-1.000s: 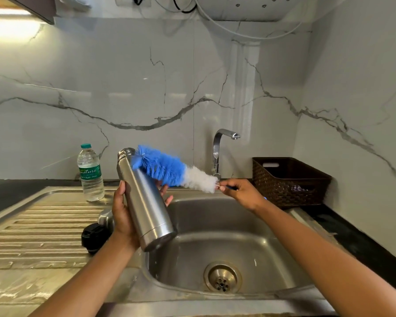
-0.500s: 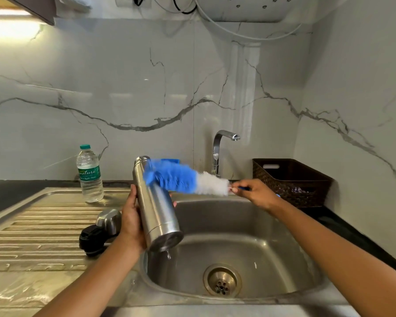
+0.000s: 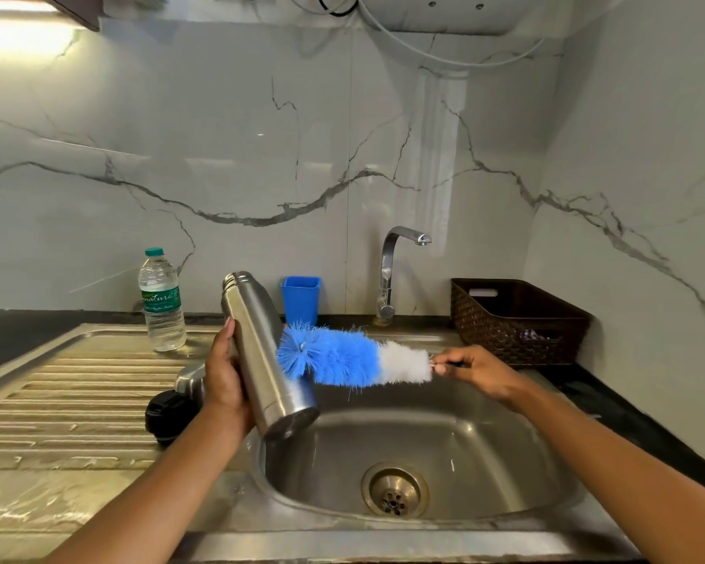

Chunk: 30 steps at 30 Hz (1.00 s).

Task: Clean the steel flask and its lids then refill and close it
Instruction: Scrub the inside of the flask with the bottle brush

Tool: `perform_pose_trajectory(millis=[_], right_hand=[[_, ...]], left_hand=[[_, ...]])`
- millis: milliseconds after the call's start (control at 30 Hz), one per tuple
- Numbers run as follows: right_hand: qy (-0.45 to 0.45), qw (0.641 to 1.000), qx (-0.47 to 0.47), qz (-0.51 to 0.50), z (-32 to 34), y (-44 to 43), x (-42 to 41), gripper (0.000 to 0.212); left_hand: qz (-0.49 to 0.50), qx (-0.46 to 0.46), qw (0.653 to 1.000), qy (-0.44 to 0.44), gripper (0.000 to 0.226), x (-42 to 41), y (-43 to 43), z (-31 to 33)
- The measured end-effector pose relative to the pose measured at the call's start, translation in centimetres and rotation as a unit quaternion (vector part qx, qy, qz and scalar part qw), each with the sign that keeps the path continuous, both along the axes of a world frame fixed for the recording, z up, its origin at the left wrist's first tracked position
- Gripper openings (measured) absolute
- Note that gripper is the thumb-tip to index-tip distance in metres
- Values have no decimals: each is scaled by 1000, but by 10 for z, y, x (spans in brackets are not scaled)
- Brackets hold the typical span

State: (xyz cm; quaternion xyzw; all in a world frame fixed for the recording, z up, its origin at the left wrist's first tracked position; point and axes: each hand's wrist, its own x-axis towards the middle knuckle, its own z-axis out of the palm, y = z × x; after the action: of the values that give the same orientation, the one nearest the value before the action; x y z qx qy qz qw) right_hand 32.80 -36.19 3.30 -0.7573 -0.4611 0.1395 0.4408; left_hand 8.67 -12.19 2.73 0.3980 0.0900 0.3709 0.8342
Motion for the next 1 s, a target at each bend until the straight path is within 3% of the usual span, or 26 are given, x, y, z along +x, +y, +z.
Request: perform_pose_trajectory(millis=[100, 167, 267, 500, 633, 667, 767, 1000], right_hand=[[-27, 998, 50, -14, 13, 24, -9, 24], [-25, 997, 76, -11, 19, 42, -18, 20], [-4, 997, 81, 3, 22, 47, -25, 18], [12, 996, -84, 5, -3, -31, 8, 23], [-21, 996, -84, -20, 6, -59, 29, 19], [-38, 994, -97, -14, 8, -63, 30, 19], [-77, 988, -132, 6, 12, -63, 27, 20], [-108, 978, -157, 80, 5, -31, 2, 14]], left_hand=[[-44, 56, 997, 1, 62, 2, -13, 6], [-65, 42, 997, -13, 70, 3, -16, 6], [-53, 37, 997, -32, 60, 4, -13, 3], [61, 22, 997, -29, 37, 6, -7, 1], [124, 48, 991, -25, 97, 2, -5, 8], [147, 59, 987, -30, 99, 3, -3, 9], [194, 80, 976, -53, 72, 5, -6, 12], [184, 145, 971, -38, 50, 13, -15, 9]])
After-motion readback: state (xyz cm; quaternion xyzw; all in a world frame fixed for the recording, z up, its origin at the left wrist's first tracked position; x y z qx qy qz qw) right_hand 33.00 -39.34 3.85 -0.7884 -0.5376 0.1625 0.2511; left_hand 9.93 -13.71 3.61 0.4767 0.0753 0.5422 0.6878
